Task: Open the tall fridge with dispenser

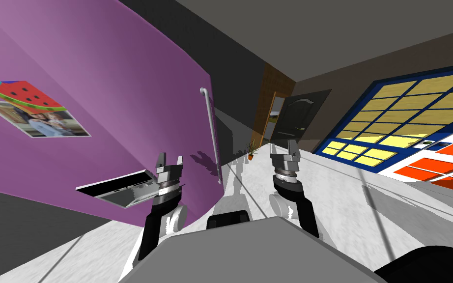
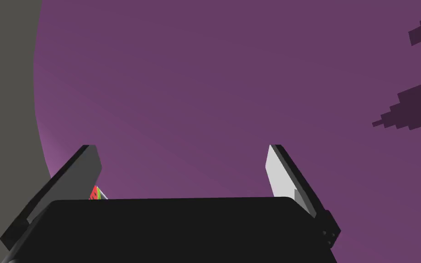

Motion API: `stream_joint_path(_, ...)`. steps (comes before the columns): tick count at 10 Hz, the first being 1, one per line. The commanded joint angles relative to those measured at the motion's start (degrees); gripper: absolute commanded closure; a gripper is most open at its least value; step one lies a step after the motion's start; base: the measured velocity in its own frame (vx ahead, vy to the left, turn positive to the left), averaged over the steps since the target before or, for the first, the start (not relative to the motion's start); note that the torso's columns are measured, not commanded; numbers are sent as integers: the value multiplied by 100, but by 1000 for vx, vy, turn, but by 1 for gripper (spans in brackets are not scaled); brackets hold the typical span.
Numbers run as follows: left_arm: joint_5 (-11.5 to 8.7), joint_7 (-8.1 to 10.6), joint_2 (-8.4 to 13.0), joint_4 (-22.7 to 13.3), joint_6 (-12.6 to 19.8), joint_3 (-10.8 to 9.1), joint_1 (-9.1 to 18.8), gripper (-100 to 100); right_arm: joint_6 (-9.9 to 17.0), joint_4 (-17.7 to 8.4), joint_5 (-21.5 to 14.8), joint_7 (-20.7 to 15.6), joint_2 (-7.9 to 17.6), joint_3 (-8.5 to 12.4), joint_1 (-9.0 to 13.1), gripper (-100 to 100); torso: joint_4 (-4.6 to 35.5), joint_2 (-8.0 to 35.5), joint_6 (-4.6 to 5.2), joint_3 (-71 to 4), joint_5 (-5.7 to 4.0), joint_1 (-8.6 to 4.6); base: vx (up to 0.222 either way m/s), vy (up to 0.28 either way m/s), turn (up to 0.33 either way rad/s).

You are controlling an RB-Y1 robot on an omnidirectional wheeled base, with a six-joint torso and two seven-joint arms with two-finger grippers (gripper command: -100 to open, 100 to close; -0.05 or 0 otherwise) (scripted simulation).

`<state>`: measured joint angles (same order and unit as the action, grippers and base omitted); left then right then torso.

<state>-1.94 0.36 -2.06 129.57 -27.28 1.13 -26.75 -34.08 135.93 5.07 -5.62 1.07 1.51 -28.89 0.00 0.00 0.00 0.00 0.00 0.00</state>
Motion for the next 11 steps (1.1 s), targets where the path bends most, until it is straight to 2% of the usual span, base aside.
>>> stream_joint_path(1, 0, 0, 0, 0, 0, 0, 0, 0, 0, 0, 0, 0, 0, 0, 0, 0, 235, 232, 0, -467, 0, 0, 0, 0, 0)
stream_joint_path(9, 0, 0, 0, 2, -1, 0, 0, 0, 0, 2, 0, 0, 0, 0, 0, 0, 3537, 3539, 0, -7073, 0, 0, 0, 0, 0)
stream_joint_path(10, 30, 21, 262, -92, 42, -82, 75, -100, -1, 2, 0, 0, 0, 0, 0, 0, 3960, 3962, 0, -7919, 0, 0, 3, -21, -20)
stream_joint_path(11, 60, 43, 435, -184, 85, -165, 150, -100, 0, 0, 0, 0, 0, 0, 0, 0, 4149, 4155, 1, -8313, -1, -4, -14, -50, -34)
